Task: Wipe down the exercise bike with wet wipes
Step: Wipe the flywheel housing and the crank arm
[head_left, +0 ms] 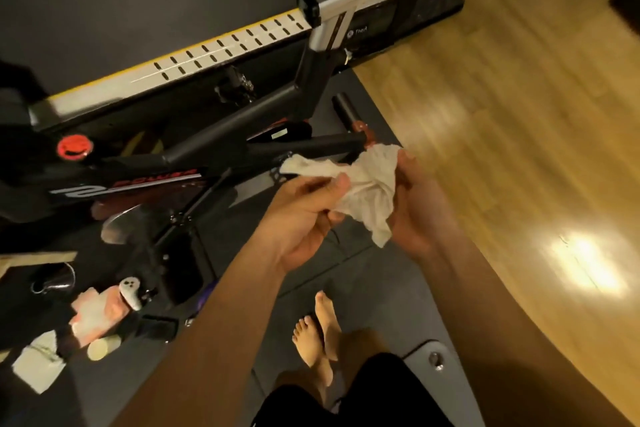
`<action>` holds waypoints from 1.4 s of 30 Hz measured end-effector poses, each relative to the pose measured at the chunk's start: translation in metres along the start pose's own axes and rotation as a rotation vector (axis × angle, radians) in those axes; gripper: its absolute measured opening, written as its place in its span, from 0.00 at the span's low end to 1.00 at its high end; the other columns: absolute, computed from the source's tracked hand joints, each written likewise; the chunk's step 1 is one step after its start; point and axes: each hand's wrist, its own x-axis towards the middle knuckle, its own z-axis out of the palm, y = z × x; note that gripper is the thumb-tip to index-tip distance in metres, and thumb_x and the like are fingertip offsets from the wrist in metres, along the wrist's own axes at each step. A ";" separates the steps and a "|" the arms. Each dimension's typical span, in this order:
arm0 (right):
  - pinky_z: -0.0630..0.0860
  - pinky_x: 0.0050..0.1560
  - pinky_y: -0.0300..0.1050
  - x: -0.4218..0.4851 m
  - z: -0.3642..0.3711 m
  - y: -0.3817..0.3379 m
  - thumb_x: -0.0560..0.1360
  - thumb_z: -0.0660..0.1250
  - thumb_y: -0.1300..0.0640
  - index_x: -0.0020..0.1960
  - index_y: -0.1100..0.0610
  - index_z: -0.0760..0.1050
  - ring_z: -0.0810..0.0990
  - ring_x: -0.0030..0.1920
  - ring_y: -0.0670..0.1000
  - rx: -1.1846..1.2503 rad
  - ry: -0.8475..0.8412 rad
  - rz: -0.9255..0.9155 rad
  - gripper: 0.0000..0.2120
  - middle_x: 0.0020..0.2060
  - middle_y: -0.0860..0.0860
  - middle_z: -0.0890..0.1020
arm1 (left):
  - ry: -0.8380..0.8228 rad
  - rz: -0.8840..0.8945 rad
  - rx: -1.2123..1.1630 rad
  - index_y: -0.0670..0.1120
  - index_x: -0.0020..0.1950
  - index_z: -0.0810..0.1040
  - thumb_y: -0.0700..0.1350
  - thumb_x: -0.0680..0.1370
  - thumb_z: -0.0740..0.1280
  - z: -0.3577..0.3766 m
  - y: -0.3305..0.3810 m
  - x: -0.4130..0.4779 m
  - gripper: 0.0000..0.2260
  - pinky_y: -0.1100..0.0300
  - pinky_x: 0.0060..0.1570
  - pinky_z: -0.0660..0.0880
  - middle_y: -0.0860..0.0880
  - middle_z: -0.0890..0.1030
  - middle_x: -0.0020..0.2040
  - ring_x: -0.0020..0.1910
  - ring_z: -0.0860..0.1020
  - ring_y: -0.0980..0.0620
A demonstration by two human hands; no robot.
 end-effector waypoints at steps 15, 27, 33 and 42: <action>0.81 0.46 0.50 0.034 -0.038 -0.229 0.73 0.73 0.54 0.52 0.57 0.80 0.84 0.46 0.55 -0.859 -0.285 -0.125 0.10 0.47 0.56 0.85 | 0.179 0.378 0.576 0.43 0.36 0.70 0.35 0.71 0.73 0.200 0.032 0.075 0.12 0.52 0.43 0.75 0.40 0.75 0.41 0.41 0.76 0.44; 0.75 0.62 0.54 0.135 -0.069 -0.425 0.71 0.71 0.46 0.60 0.50 0.76 0.80 0.58 0.48 -0.656 -0.294 -0.202 0.19 0.57 0.48 0.81 | 0.245 0.438 0.259 0.45 0.42 0.71 0.32 0.80 0.59 0.342 0.059 0.191 0.11 0.53 0.48 0.78 0.46 0.77 0.52 0.49 0.79 0.46; 0.79 0.56 0.51 0.162 -0.049 -0.469 0.74 0.72 0.54 0.61 0.50 0.77 0.81 0.56 0.52 -1.178 -0.644 -0.048 0.17 0.54 0.51 0.83 | 0.016 0.437 0.462 0.52 0.46 0.85 0.28 0.78 0.56 0.386 0.096 0.251 0.24 0.51 0.55 0.78 0.49 0.81 0.58 0.59 0.78 0.47; 0.79 0.53 0.54 0.225 -0.021 -0.564 0.74 0.68 0.52 0.53 0.59 0.82 0.83 0.51 0.54 -0.931 -0.529 -0.075 0.14 0.50 0.56 0.84 | 0.168 0.530 0.362 0.54 0.56 0.85 0.25 0.75 0.53 0.427 0.174 0.340 0.30 0.50 0.57 0.79 0.57 0.83 0.55 0.58 0.80 0.51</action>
